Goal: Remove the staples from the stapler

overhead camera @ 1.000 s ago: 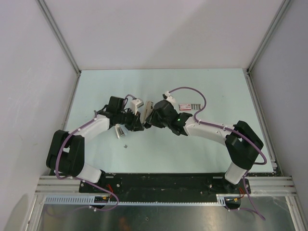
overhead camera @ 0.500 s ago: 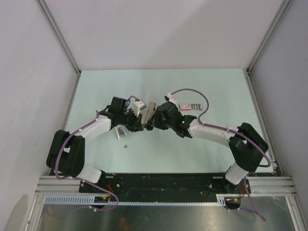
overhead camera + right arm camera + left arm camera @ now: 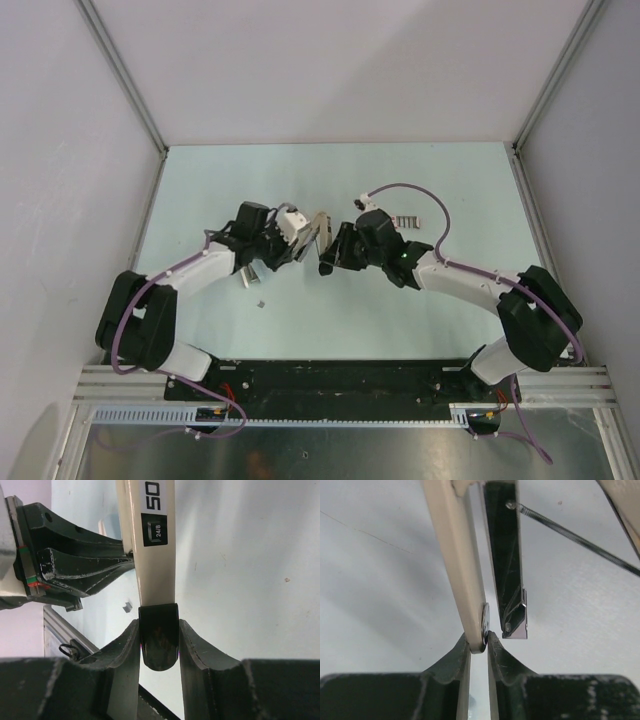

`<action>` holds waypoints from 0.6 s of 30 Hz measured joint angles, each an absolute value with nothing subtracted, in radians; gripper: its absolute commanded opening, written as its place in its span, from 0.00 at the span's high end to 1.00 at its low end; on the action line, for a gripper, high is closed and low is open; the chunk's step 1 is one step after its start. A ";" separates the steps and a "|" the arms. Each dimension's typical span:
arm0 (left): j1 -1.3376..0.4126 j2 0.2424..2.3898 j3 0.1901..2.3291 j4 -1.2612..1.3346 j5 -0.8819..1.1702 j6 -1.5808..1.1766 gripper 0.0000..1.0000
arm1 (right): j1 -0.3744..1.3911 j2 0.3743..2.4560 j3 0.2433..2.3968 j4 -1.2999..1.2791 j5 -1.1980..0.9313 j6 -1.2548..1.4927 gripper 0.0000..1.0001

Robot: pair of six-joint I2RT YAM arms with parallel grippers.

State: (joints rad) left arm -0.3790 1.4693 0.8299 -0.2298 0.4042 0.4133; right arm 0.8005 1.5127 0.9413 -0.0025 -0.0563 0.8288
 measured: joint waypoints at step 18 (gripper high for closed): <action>-0.594 1.442 0.615 0.188 -0.031 0.804 0.97 | 0.715 1.488 0.813 0.002 -0.233 0.578 1.00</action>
State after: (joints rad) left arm -0.5938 1.4418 0.6147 0.1883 -0.0315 0.8043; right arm 0.7155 1.4883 0.8131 0.0025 -0.2329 0.5777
